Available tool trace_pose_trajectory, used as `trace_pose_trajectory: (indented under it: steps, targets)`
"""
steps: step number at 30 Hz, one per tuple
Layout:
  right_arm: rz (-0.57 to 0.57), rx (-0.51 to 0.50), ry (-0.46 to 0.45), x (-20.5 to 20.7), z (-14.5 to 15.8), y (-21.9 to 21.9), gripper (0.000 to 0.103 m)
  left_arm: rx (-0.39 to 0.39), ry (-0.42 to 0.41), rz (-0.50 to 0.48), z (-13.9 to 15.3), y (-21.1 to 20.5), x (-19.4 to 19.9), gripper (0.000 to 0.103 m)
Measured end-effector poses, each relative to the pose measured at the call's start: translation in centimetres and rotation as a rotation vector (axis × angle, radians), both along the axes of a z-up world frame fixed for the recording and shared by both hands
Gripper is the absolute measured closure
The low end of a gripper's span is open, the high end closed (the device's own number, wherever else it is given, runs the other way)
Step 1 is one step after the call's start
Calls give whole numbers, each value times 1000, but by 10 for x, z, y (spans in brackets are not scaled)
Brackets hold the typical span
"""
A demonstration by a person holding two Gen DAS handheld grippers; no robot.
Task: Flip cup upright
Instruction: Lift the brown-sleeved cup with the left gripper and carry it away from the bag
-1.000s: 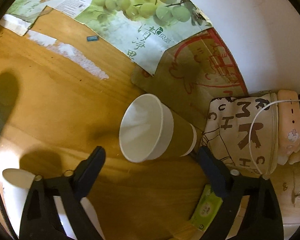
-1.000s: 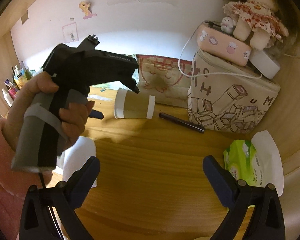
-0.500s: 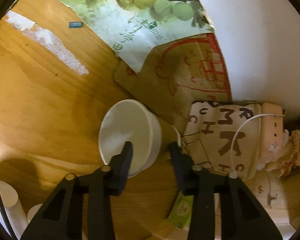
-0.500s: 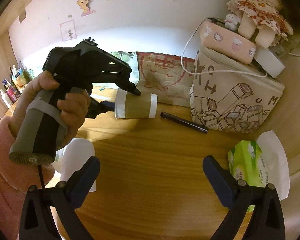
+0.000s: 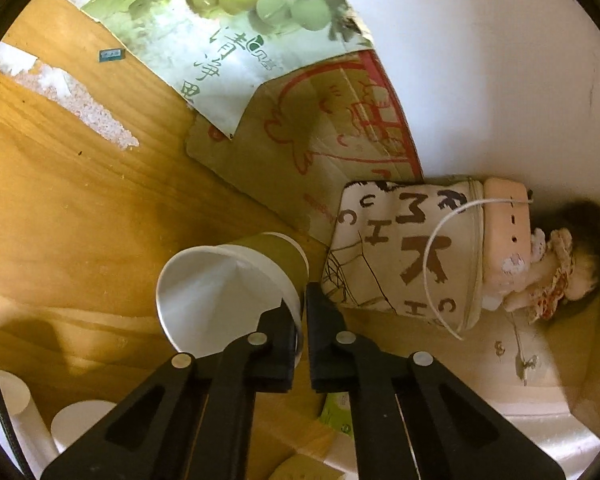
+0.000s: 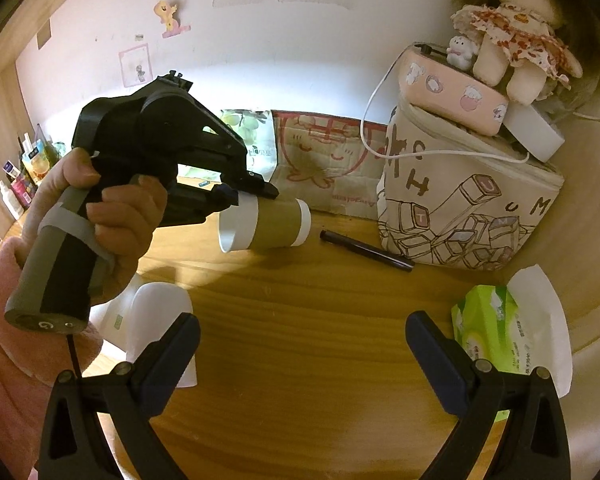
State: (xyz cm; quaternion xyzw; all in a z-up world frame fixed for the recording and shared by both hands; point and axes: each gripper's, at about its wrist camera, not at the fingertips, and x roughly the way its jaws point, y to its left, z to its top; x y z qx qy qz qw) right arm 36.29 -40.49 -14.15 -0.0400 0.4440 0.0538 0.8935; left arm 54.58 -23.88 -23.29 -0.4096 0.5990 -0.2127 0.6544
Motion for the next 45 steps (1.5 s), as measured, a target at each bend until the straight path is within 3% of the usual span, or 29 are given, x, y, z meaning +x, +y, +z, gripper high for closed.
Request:
trace_pose_trajectory:
  steps: [16, 30, 45]
  targets:
    - [-50, -18, -56, -38, 26, 11, 0, 4, -140, -189, 58, 9, -51, 100]
    - [-175, -33, -89, -111, 35, 55, 0, 90, -290, -450, 107, 32, -123, 100]
    - [-280, -33, -107, -170, 37, 112, 0, 177, -395, -699, 124, 67, -202, 100]
